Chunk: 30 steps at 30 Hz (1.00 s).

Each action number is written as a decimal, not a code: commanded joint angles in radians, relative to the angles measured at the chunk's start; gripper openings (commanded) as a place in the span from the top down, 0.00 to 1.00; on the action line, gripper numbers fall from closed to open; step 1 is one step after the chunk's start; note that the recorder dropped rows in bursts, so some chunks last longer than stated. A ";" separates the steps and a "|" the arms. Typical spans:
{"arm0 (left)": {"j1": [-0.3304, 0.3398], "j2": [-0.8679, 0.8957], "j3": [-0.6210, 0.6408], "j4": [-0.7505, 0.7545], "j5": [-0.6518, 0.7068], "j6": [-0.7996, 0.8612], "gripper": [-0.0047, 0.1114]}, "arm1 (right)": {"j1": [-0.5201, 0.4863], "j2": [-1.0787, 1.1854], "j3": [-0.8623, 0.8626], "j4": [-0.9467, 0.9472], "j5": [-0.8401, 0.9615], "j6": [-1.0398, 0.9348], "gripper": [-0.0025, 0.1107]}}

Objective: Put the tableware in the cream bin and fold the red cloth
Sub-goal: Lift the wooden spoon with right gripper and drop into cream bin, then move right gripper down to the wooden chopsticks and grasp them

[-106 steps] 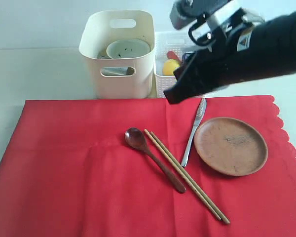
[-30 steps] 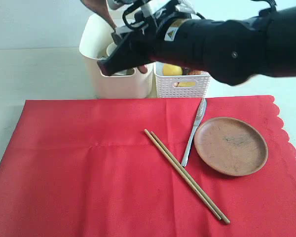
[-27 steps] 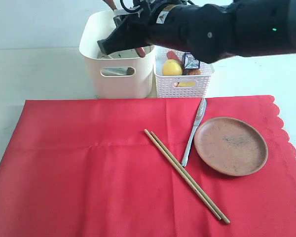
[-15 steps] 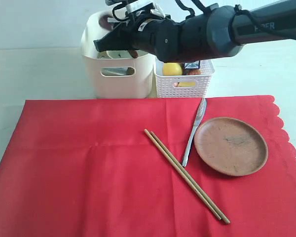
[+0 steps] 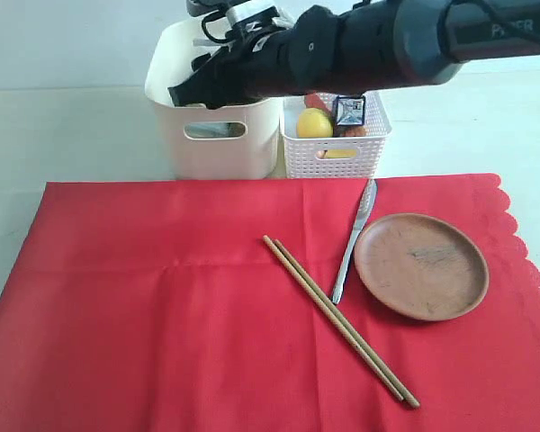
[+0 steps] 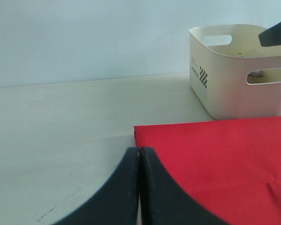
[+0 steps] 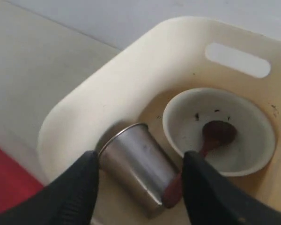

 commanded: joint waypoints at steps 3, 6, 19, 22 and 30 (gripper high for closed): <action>-0.004 -0.006 0.000 0.005 -0.004 -0.005 0.94 | -0.003 -0.063 -0.011 -0.013 0.198 -0.038 0.55; -0.004 -0.006 0.000 0.005 -0.004 -0.005 0.94 | -0.003 -0.085 0.027 -0.026 0.228 -0.055 0.61; -0.004 -0.006 0.000 0.005 -0.004 -0.005 0.94 | -0.003 -0.323 0.421 -0.026 -0.005 -0.049 0.96; -0.004 -0.006 0.000 0.005 -0.004 -0.005 0.94 | -0.003 -0.387 0.502 -0.026 -0.036 -0.044 0.98; -0.004 -0.006 0.000 0.005 -0.004 -0.005 0.94 | -0.003 -0.554 0.741 0.017 -0.199 0.007 0.98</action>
